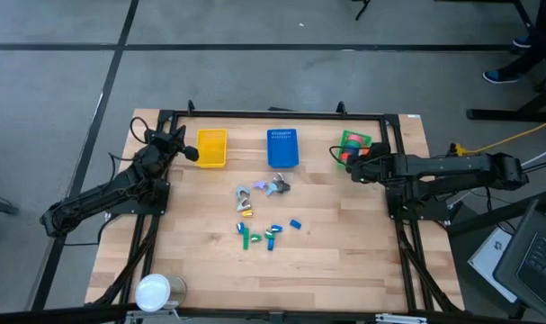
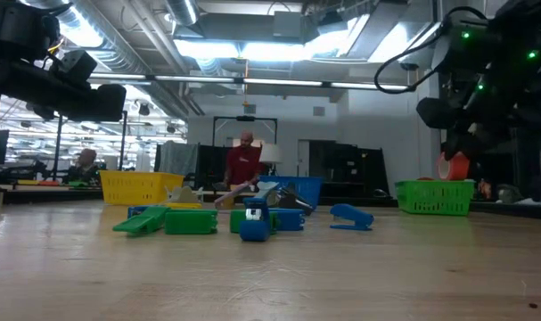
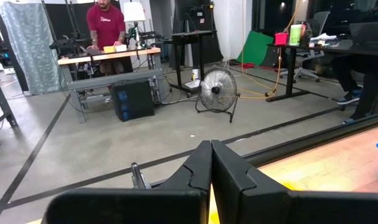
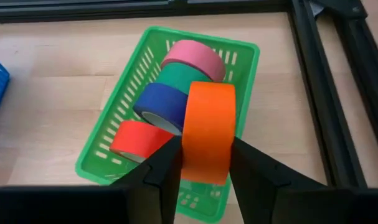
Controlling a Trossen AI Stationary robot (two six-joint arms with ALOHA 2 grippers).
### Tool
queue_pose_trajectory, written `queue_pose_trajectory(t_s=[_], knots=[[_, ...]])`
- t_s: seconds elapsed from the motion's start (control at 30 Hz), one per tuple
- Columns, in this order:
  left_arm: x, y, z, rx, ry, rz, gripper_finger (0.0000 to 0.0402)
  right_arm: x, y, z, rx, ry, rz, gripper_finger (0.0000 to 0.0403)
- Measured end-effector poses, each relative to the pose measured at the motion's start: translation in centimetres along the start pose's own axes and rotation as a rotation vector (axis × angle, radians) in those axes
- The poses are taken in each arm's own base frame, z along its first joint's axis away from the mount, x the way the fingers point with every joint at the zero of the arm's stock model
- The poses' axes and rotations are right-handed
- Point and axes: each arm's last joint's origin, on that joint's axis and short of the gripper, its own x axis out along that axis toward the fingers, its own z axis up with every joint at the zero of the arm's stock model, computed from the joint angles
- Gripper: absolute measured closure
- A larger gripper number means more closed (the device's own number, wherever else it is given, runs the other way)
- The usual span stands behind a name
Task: Pick and place Stapler, Stapler remover, tape
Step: Put the orange tape into the green basket, then put the violet staple remover into the yellow basket
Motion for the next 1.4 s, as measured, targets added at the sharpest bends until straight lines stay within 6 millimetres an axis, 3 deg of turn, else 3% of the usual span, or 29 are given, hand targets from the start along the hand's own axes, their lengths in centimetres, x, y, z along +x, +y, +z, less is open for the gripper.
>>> queue_pose_trajectory(t_s=[0.63, 1.0, 1.4], knots=[[0.0, 0.0, 0.0, 0.0, 0.0, 0.0, 0.04, 0.0, 0.06, -0.1, 0.029, 0.036, 0.01, 0.0197], [0.0, 0.0, -0.01, 0.0, 0.0, 0.0, 0.04, 0.0, 0.08, -0.12, 0.029, 0.046, 0.013, 0.0192], [0.0, 0.0, 0.0, 0.0, 0.0, 0.0, 0.04, -0.08, 0.31, -0.61, 0.038, 0.222, 0.056, 0.0192]])
